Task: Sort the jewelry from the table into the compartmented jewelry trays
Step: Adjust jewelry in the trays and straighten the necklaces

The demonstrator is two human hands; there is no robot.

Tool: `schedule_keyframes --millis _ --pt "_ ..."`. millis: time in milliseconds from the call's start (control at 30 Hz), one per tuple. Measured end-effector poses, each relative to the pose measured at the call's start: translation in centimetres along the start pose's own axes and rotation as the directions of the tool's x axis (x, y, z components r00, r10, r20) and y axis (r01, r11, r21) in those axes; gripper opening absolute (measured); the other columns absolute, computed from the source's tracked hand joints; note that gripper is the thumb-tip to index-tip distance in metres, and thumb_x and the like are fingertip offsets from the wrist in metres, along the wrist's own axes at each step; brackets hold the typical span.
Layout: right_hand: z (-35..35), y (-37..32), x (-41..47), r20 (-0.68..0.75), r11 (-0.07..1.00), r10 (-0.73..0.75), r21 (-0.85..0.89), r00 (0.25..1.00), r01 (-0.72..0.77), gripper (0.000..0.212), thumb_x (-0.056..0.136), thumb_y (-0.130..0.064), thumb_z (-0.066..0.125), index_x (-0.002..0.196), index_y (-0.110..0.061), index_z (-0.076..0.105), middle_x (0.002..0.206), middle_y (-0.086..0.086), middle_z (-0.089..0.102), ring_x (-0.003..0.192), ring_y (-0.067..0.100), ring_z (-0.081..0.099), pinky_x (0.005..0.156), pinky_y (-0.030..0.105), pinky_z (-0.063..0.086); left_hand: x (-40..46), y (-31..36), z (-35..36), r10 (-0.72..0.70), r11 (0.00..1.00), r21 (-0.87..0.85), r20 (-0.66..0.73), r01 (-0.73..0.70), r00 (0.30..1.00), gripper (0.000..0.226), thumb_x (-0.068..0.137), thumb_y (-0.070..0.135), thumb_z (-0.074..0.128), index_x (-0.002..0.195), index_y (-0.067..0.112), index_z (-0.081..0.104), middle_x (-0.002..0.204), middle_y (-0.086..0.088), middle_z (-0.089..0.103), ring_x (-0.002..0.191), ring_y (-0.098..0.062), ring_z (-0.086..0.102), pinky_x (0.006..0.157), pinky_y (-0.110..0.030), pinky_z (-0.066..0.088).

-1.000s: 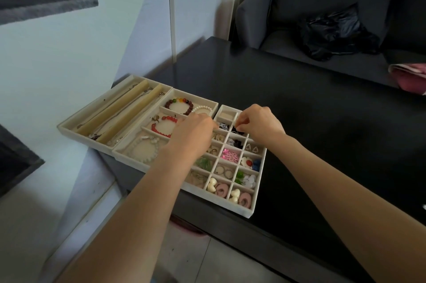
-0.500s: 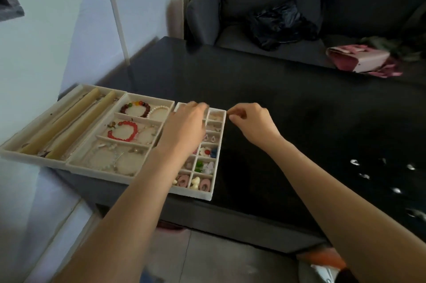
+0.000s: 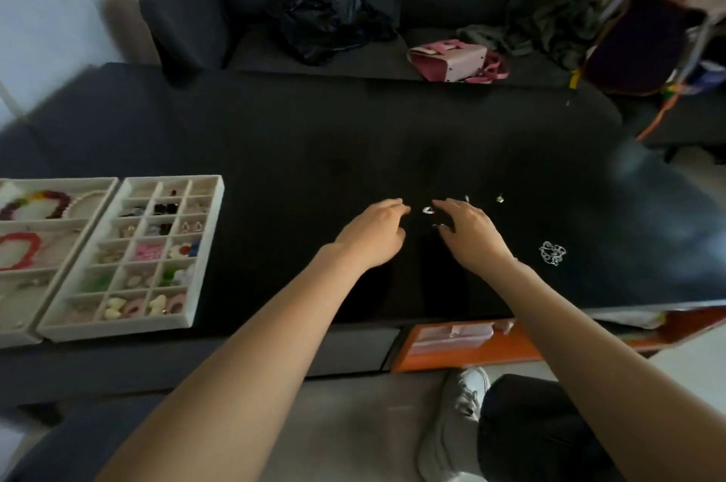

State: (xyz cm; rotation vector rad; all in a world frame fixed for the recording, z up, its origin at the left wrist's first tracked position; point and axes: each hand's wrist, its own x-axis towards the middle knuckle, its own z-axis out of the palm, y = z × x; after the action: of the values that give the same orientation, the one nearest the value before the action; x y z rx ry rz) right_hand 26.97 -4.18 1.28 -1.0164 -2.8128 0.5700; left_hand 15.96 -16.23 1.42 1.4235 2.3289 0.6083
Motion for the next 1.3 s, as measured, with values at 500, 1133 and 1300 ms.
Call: schedule_keyframes --millis 500,1133,1300 --pt "-0.8 7.5 2.3 -0.026 0.995 0.088 0.05 0.996 -0.087 0.019 0.086 -0.012 0.067 0.104 -0.013 0.065 0.109 0.01 0.061 0.097 0.023 0.06 0.073 0.029 0.048 6.7 2.9 5.0 0.098 0.989 0.124 -0.14 -0.08 0.985 0.032 0.092 0.021 0.058 0.123 0.013 0.06 0.127 -0.004 0.054 0.122 -0.02 0.045 0.102 -0.036 0.04" --pt "-2.0 0.9 2.2 0.262 0.343 0.14 0.892 0.955 -0.295 0.01 0.092 -0.005 0.056 0.1 -0.004 0.063 0.097 0.011 0.064 0.084 0.015 0.066 0.07 0.022 0.054 5.0 2.2 1.3 -0.377 0.19 -0.974 0.044 0.124 0.925 0.015 0.095 0.008 0.052 0.107 0.003 0.059 0.092 -0.007 0.061 0.085 -0.01 0.06 0.079 -0.021 0.053" --pt "-2.9 -4.1 1.9 0.385 0.176 0.032 0.906 0.922 -0.384 0.015 0.093 -0.003 0.05 0.095 -0.002 0.064 0.081 0.008 0.061 0.071 0.012 0.06 0.065 0.022 0.051 1.4 0.4 -2.6 -0.361 -0.124 -0.982 0.179 0.143 0.915 0.011 0.095 0.012 0.05 0.094 0.006 0.059 0.077 -0.005 0.058 0.067 -0.01 0.055 0.064 -0.02 0.048"
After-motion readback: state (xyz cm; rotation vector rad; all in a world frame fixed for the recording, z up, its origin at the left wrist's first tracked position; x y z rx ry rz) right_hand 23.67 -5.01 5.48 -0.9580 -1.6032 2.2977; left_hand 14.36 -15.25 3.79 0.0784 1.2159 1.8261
